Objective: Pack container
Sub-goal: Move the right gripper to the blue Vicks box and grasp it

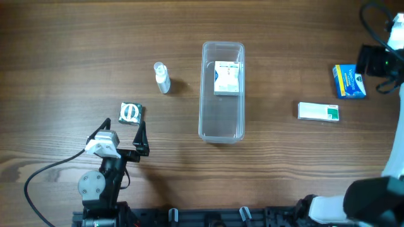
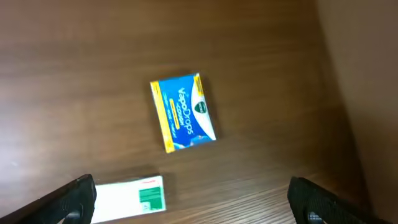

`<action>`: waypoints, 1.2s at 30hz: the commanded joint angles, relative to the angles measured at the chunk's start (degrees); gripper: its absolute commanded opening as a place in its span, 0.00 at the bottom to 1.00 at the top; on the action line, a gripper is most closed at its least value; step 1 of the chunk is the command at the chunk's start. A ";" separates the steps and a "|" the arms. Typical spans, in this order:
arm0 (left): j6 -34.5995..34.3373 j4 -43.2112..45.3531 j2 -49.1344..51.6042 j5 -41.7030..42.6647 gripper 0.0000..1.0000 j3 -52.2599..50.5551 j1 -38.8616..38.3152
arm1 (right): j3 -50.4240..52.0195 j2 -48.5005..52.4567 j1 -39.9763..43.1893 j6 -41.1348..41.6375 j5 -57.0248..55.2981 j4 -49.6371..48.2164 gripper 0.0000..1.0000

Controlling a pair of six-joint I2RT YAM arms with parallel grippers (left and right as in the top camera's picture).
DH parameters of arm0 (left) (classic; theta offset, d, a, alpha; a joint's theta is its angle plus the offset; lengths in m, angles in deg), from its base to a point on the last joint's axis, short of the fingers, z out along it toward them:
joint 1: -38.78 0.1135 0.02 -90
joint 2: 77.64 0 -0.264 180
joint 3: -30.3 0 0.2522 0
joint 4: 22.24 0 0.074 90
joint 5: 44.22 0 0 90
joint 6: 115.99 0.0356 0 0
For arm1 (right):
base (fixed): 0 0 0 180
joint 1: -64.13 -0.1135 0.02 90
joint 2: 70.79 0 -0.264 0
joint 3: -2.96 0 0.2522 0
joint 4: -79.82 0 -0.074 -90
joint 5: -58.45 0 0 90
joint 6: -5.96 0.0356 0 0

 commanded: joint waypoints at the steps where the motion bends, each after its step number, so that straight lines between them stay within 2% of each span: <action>1: 0.44 -0.22 0.00 -0.28 1.00 -0.26 0.50 | 0.09 7.56 2.32 -14.67 7.26 -0.70 1.00; 5: 0.44 -0.24 0.00 -0.28 1.00 -0.26 0.50 | 0.09 17.20 4.28 -15.32 7.28 -4.39 1.00; 13: 0.44 -0.24 0.00 -0.28 1.00 -0.26 0.50 | 0.09 28.89 4.72 -16.90 6.62 -10.95 1.00; 22: 0.44 -0.24 0.00 -0.28 1.00 -0.26 0.50 | 0.09 34.69 5.11 -16.31 9.64 -12.74 1.00; 26: 0.44 -0.24 0.00 -0.31 1.00 -0.26 0.50 | 0.09 36.30 5.09 -13.00 9.62 -13.70 0.99; 29: 0.44 -0.24 0.00 -0.28 1.00 -0.26 0.50 | 0.09 36.35 5.09 -12.09 8.52 -14.75 0.83; 32: 0.44 -0.24 0.00 -0.28 1.00 -0.26 0.50 | 0.00 36.35 5.09 -9.16 6.73 -15.63 0.73; 36: 0.44 -0.24 0.00 -0.28 1.00 -0.26 0.50 | -0.63 36.06 4.98 -7.15 6.40 -14.91 0.69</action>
